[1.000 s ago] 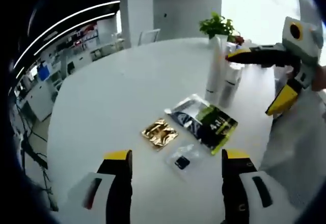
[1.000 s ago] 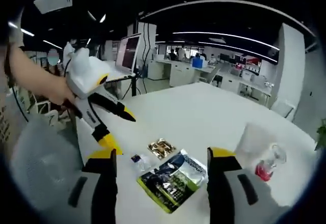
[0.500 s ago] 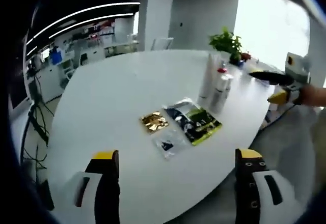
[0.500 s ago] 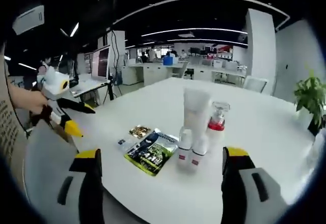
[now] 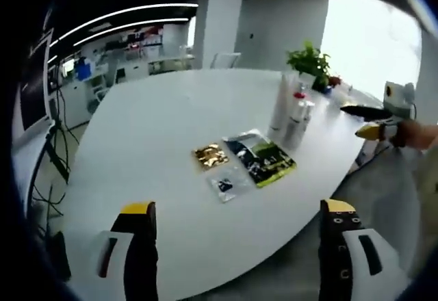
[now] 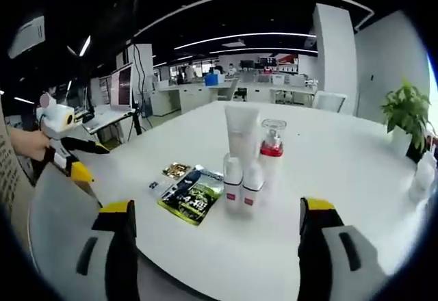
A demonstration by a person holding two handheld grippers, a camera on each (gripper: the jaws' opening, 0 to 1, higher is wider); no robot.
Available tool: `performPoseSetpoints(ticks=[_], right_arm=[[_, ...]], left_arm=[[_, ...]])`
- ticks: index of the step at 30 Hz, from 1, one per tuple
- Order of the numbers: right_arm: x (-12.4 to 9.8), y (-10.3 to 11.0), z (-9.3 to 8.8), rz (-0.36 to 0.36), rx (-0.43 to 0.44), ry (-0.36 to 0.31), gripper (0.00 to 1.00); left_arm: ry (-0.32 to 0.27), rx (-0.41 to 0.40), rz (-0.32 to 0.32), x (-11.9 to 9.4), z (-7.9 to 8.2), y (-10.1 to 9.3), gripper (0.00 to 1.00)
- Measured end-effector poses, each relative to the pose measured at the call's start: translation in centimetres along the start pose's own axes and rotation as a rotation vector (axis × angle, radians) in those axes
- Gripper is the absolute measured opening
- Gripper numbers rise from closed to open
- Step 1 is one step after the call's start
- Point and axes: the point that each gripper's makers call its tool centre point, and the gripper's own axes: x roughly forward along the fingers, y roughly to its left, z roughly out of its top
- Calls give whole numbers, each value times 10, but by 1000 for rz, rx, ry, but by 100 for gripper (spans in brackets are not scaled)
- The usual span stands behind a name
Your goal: Arrange the skincare products in the storage area until every visible bottle or jar stands upright without overlapping.
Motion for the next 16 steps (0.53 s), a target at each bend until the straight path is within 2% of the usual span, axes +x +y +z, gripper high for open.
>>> performPoseSetpoints(ticks=[16], right_arm=[[-1,-6,-1,-17,15,-2,99]], left_arm=[[25,23,-17,4,-3,-2,97]])
